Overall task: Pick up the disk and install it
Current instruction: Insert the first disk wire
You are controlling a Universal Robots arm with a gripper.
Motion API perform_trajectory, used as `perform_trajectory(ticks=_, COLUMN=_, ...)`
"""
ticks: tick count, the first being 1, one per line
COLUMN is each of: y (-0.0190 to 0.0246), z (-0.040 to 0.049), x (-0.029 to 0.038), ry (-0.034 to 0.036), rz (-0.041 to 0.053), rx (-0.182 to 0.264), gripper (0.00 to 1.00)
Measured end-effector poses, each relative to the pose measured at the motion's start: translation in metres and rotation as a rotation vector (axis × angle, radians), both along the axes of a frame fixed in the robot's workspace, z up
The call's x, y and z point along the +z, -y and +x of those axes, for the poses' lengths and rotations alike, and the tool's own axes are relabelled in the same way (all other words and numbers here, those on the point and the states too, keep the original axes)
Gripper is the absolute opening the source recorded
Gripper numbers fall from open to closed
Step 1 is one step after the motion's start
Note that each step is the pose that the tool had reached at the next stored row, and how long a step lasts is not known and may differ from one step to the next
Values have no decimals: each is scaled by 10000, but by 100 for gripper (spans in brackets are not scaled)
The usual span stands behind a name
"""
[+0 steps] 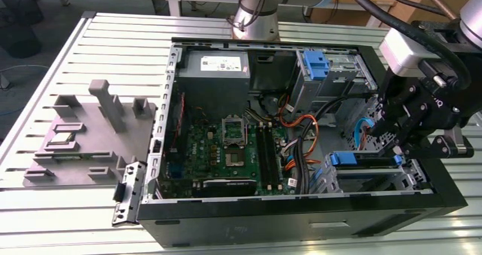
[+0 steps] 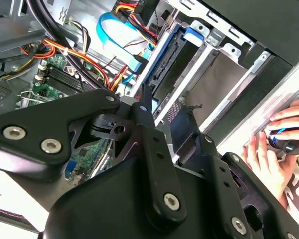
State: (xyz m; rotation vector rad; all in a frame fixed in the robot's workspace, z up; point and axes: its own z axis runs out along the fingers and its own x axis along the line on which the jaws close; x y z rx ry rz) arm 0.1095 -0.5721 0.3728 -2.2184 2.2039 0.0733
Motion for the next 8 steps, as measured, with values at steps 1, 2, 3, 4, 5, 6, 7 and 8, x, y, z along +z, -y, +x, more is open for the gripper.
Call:
perform_trajectory(ticks=1, y=0, z=0, x=4, ry=0, rz=2, rx=0, gripper=42)
perform_trajectory(ticks=2, y=-1, z=0, x=3, ry=0, rz=4, rx=0, gripper=42)
perform_trajectory(ticks=3, y=-20, z=0, x=5, ry=0, rz=0, rx=0, gripper=42)
perform_trajectory(ticks=4, y=-35, z=0, x=5, ry=0, rz=-1, rx=1, gripper=42)
perform_trajectory(ticks=5, y=-53, z=0, x=4, ry=0, rz=1, rx=0, gripper=42)
perform_trajectory(ticks=6, y=-70, z=0, x=4, ry=0, rz=1, rx=0, gripper=42)
perform_trajectory(ticks=7, y=-107, z=0, x=3, ry=0, rz=4, rx=0, gripper=42)
perform_trajectory(ticks=8, y=-122, z=0, x=2, ry=0, rz=5, rx=0, gripper=42)
